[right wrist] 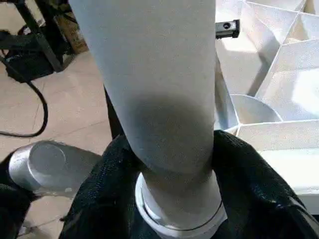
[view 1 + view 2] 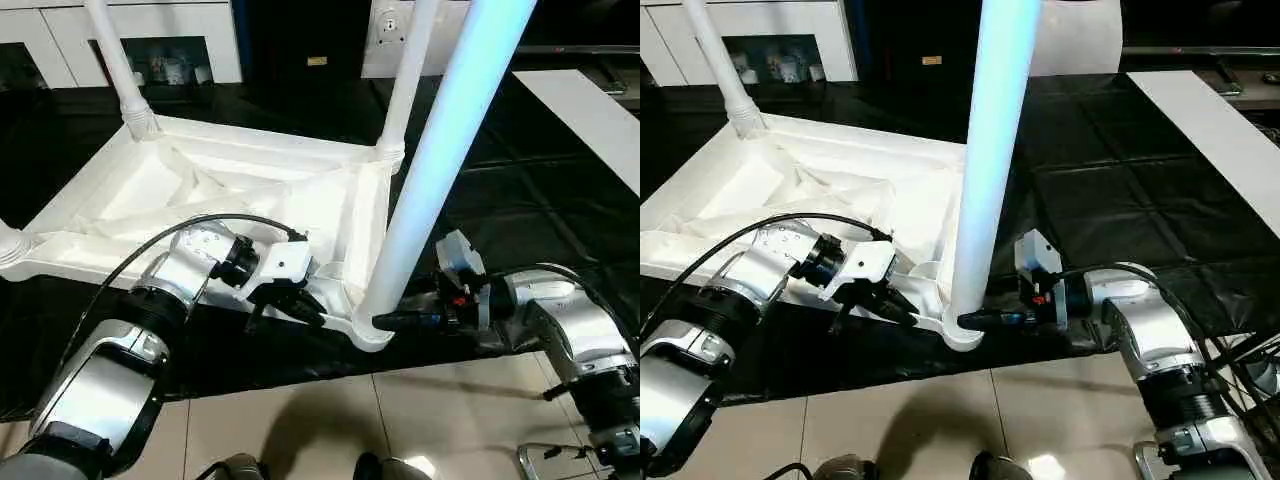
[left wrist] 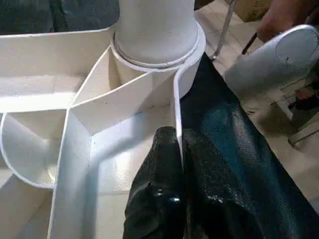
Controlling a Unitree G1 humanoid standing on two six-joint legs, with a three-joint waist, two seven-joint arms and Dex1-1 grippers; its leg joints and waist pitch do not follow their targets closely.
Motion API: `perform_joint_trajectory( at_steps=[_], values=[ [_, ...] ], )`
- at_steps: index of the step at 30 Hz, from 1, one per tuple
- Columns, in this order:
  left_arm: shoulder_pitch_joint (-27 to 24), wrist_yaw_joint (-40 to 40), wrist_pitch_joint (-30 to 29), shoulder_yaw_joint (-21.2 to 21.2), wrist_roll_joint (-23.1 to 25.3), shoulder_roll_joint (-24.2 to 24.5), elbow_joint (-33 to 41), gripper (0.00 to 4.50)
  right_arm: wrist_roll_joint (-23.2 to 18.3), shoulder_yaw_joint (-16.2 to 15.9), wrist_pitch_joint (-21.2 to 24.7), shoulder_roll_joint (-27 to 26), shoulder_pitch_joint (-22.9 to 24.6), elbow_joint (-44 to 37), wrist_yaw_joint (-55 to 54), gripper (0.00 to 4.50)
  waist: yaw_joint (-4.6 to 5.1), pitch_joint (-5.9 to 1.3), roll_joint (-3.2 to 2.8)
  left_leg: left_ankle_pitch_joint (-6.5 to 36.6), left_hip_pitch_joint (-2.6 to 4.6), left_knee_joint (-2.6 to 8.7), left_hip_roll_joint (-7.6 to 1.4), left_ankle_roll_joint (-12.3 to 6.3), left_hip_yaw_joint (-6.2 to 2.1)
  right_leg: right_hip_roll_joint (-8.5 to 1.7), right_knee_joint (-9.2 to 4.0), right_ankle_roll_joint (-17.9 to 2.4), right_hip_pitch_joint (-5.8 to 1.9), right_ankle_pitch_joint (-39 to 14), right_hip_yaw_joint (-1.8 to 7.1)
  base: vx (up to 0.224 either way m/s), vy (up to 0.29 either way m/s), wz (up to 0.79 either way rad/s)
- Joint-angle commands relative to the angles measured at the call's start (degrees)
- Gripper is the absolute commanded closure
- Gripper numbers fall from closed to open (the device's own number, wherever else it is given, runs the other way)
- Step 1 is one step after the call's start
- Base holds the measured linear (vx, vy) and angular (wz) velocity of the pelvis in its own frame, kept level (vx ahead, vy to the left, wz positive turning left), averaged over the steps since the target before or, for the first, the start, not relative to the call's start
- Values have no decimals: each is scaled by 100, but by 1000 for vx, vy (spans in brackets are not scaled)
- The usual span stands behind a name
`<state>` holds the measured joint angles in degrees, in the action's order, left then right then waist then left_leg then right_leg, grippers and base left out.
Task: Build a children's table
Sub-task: Rotate leg to tighten
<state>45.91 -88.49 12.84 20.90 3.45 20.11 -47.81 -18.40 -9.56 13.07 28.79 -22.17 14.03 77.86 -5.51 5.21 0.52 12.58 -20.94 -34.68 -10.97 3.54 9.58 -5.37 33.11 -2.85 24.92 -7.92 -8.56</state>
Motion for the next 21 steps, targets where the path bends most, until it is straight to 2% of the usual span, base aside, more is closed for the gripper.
perform_joint_trajectory(
  at_steps=[1, 2, 5, 6, 7, 8, 9, 10, 11, 12, 13, 14, 15, 16, 17, 18, 19, 20, 21],
  values=[
    [32, 172, -187, 10, -16, -151, 124, 450, -231, -104, 271, -152, 195, -337, -131, 257, 22, -486, 61, -116, 7, 334, -258, -851, -22, -396, -294, -984, -495, -1228, 394, 0, 0, 0],
    [30, 320, -282, -36, -21, -188, 133, 450, -218, -76, 364, -218, 248, -398, -334, 257, 14, -473, 25, -63, 22, 348, -260, -804, -24, -389, -318, -965, -485, -1298, 393, 0, 0, 0],
    [32, 856, -619, -123, 66, -283, 148, 450, -60, 30, 635, -528, 368, -493, -1195, 257, 36, -443, 36, 181, 25, 377, -240, -636, -27, -385, -386, -825, -489, -1725, 373, 0, 0, 0],
    [32, 997, -733, -134, 106, -300, 154, 450, 3, 54, 678, -622, 389, -507, -1432, 257, 88, -382, 42, 549, 45, 407, -202, -418, -19, -381, -498, -593, -472, -2408, 355, 0, 0, 0],
    [27, 1267, -943, -215, 84, -402, 176, 450, 123, 68, 787, -813, 418, -525, -1837, 257, 99, -351, 30, 724, 75, 414, -174, -355, -19, -378, -563, -478, -464, -2775, 326, 0, 0, 0],
    [29, 1585, -1212, -290, 86, -519, 206, 450, 199, 83, 991, -1052, 436, -568, -2253, 257, 147, -287, 13, 1032, 159, 403, -131, -210, -14, -373, -699, -204, -413, -3514, 267, 0, 0, 0],
    [36, 1942, -1396, -355, 110, -654, 224, 450, 293, 98, 1129, -1336, 431, -572, -2699, 257, 168, -261, 0, 1173, 190, 397, -113, -147, -25, -371, -767, -70, -408, -3822, 224, 0, 0, 0],
    [45, 2083, -1482, -383, 115, -712, 224, 450, 308, 101, 1170, -1447, 424, -567, -2838, 258, 258, -248, 21, 1381, 206, 387, -89, -33, -60, -363, -851, 173, -429, -4133, 129, 0, 0, 0],
    [62, 2340, -1639, -435, 123, -817, 224, 450, 336, 107, 1244, -1648, 411, -556, -3091, 258, 301, -247, 9, 1508, 253, 382, -94, -21, -78, -358, -913, 276, -432, -4232, 69, 0, 0, 0],
    [153, 3179, -2042, -627, 114, -1192, 196, 450, 569, 30, 1308, -2267, 314, -440, -3892, 258, 447, -262, -90, 1789, 268, 399, -169, -24, -147, -368, -997, 404, -513, -4048, -87, 0, 0, 0],
    [172, 3341, -2133, -661, 115, -1264, 198, 450, 618, 27, 1329, -2395, 280, -386, -4103, 258, 591, -243, -154, 2222, 206, 502, -336, -29, -249, -364, -952, 375, -629, -3683, -187, 0, 0, 0],
    [172, 3341, -2133, -661, 115, -1264, 198, 450, 618, 27, 1329, -2395, 280, -386, -4103, 258, 629, -236, -219, 2617, 183, 599, -472, -42, -318, -356, -821, 323, -702, -3355, -159, -26, 69, -5],
    [280, 4120, -2289, -761, 206, -1595, 110, 450, 791, 150, 1230, -3026, -22, 125, -5059, 258, 681, -170, -241, 3674, 0, 992, -827, 18, -509, -320, -21, 77, -871, -2157, 85, -61, 57, -6],
    [291, 4204, -2304, -767, 223, -1635, 104, 450, 822, 177, 1205, -3106, -86, 221, -5203, 258, 612, -170, -297, 4062, 8, 1141, -852, 105, -471, -278, 271, -106, -835, -1513, 213, -61, 57, -6],
    [302, 4290, -2319, -773, 240, -1675, 97, 450, 854, 204, 1179, -3188, -152, 320, -5352, 258, 625, -122, -210, 4286, 87, 1196, -804, 117, -393, -240, 358, -117, -703, -1210, 353, 0, 0, 0],
    [334, 4587, -2356, -794, 313, -1773, 83, 450, 882, 325, 1057, -3403, -360, 595, -5709, 258, 621, -206, 120, 3003, 545, 425, 27, 224, -136, -471, -668, 9, -231, -4155, 470, 0, 0, 0],
    [346, 4712, -2372, -806, 346, -1806, 80, 450, 881, 379, 1002, -3480, -429, 677, -5816, 258, 543, -172, 189, 1456, 494, 50, 236, -72, -72, -626, -944, 362, -232, -5661, 486, 0, 0, 0],
    [346, 4712, -2372, -806, 346, -1806, 80, 450, 881, 379, 1002, -3480, -429, 677, -5816, 258, 504, -219, 173, 974, 310, 140, 194, -189, -104, -686, -867, 410, -425, -5638, 565, 81, -39, -15],
    [347, 4830, -2397, -809, 406, -1825, 91, 450, 882, 481, 932, -3580, -525, 775, -5946, 258, 439, -271, 99, 526, 76, 378, 82, -222, -166, -552, -695, 329, -570, -4851, 564, 78, -28, -16]
  ],
)
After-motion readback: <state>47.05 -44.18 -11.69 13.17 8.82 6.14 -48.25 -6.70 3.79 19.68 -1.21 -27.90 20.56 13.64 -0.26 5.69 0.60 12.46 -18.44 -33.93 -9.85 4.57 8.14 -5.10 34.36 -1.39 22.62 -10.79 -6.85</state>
